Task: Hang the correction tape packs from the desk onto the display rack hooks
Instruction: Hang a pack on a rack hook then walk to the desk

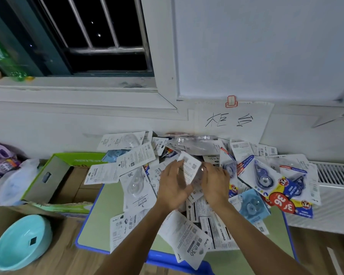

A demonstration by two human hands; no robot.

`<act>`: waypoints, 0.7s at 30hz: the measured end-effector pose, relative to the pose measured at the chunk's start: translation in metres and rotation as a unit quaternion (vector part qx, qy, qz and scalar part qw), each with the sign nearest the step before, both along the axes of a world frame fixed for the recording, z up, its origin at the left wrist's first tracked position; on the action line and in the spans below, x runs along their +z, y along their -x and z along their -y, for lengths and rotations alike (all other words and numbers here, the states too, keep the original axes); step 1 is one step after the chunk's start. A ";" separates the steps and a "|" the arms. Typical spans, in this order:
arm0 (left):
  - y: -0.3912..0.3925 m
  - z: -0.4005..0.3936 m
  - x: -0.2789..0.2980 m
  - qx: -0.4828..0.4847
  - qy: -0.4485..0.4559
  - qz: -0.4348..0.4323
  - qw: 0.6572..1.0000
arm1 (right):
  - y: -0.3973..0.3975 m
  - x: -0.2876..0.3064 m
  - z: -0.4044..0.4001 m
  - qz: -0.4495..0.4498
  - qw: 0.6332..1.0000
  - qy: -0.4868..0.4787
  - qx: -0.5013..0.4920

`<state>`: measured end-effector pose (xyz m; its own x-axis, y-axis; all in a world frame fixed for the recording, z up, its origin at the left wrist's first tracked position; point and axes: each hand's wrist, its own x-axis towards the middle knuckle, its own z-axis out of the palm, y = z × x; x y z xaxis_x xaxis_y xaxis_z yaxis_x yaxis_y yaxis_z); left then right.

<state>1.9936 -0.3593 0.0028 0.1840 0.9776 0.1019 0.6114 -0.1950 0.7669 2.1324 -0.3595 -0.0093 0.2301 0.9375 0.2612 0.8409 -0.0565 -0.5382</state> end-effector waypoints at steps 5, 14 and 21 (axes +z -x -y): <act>0.005 0.001 0.016 0.073 0.118 0.282 0.949 | -0.003 0.015 -0.001 -0.167 0.982 -0.090 -0.015; 0.017 -0.002 0.027 0.142 0.389 0.552 0.724 | -0.011 0.030 0.002 -0.476 0.878 0.011 -0.040; 0.010 0.002 0.031 0.134 0.357 0.466 0.798 | -0.013 0.044 0.034 -0.555 0.832 0.008 0.003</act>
